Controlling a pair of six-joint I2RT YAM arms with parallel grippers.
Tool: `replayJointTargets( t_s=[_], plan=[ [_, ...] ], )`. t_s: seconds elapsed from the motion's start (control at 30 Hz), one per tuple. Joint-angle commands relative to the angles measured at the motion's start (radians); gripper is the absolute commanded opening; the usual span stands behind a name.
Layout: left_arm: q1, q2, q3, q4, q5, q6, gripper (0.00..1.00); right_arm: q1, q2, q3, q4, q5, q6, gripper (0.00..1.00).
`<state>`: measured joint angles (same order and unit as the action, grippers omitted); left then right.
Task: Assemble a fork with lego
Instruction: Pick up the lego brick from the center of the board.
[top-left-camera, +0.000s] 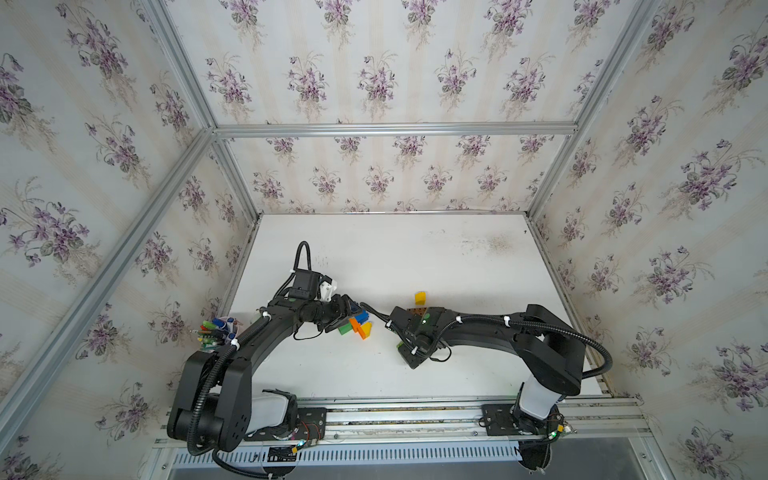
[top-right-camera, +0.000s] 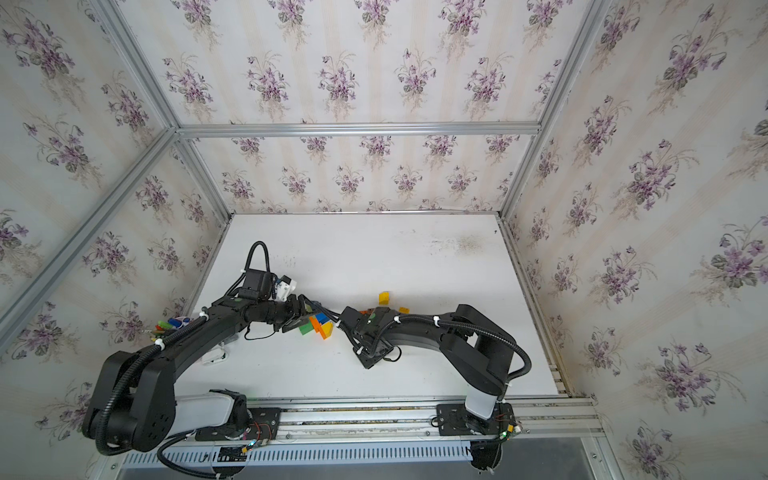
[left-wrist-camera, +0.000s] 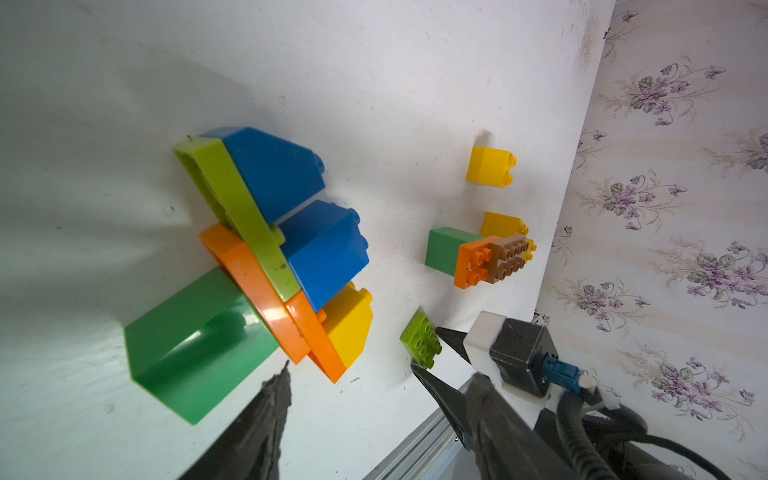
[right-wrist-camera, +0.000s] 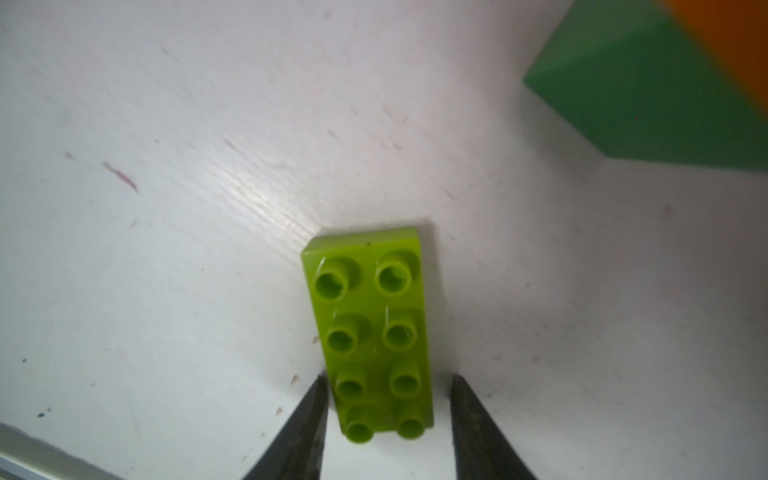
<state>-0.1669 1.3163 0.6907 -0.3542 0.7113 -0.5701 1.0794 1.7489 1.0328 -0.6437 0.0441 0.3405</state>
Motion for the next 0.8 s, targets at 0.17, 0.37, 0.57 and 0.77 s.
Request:
replayJointTargets(
  t_s=[0.17, 0.37, 0.57, 0.77],
  plan=[
    [0.001, -0.003, 0.0, 0.018, 0.006, 0.003, 0.69, 0.011, 0.024, 0.009, -0.043, 0.015, 0.005, 0.35],
    [0.001, -0.005, -0.002, 0.018, 0.014, 0.006, 0.69, 0.01, 0.027, 0.057, -0.093, 0.083, -0.014, 0.3],
    [0.001, 0.0, 0.011, -0.003, 0.027, 0.018, 0.69, 0.01, -0.016, 0.128, -0.114, 0.124, -0.156, 0.28],
    [0.003, 0.003, 0.038, -0.014, 0.04, 0.018, 0.69, 0.001, -0.083, 0.17, -0.111, 0.117, -0.371, 0.27]
  ],
)
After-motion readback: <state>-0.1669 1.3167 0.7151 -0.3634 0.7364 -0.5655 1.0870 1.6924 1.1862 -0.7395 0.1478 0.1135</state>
